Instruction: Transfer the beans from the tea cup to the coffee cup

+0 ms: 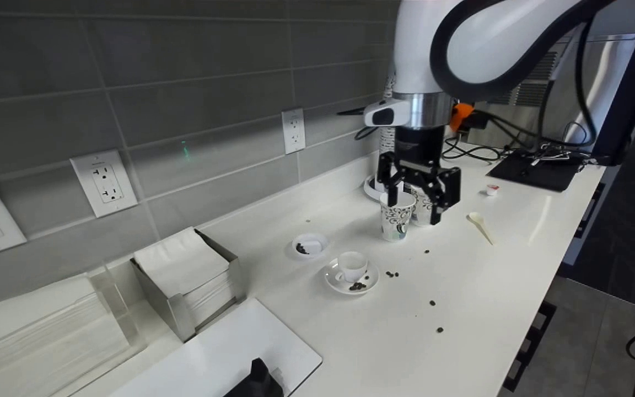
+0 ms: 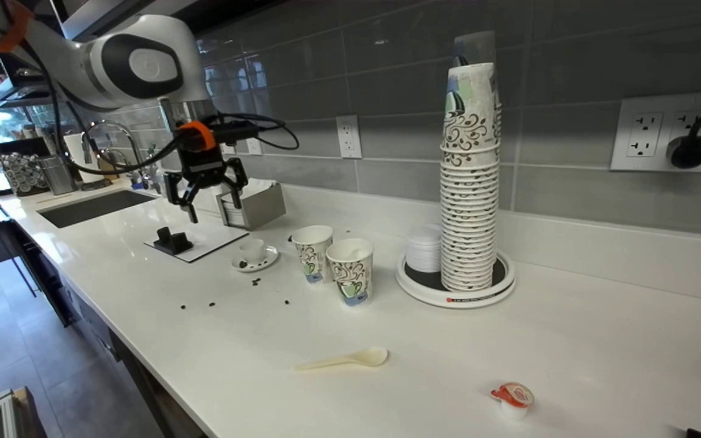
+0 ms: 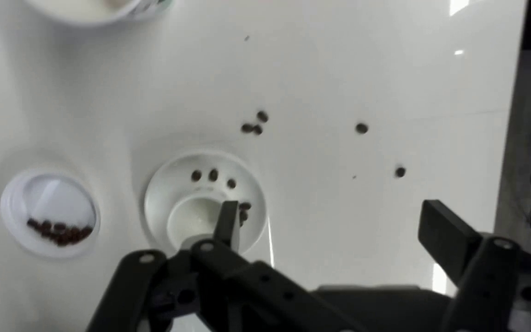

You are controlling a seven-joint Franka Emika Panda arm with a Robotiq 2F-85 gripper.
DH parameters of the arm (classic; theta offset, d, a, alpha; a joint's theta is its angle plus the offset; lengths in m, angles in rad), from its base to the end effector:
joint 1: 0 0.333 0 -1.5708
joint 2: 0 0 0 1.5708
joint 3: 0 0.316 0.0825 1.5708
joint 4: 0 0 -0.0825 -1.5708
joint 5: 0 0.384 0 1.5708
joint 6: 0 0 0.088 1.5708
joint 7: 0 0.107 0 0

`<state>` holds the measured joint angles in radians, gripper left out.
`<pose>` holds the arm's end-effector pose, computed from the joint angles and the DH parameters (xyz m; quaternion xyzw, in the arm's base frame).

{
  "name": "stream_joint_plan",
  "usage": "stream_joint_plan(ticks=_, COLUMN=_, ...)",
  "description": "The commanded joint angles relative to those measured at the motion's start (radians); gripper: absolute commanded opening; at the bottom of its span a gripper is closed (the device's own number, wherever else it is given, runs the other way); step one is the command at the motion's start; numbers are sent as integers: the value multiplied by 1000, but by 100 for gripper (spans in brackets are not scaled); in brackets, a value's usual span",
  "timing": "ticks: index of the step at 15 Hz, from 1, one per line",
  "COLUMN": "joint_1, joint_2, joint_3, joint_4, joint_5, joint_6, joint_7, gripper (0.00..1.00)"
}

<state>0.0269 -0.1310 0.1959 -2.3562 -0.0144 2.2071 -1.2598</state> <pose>0.4697 0.1063 0.3790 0.7351 0.6776 -0.0181 0.0109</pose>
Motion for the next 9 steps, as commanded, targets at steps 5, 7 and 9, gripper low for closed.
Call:
stream_joint_plan(ticks=5, joint_1=-3, joint_2=-466, joint_3=-210, joint_4=-269, joint_5=14, joint_6=-351, joint_7=193, gripper=100)
stream_joint_plan(ticks=7, joint_1=-11, joint_2=-578, joint_3=-261, joint_4=-326, joint_5=26, joint_6=-433, joint_7=246, gripper=100)
stream_joint_plan(ticks=9, joint_1=17, joint_2=-489, joint_3=-280, joint_4=-267, joint_5=-10, joint_6=-428, joint_7=233, gripper=100)
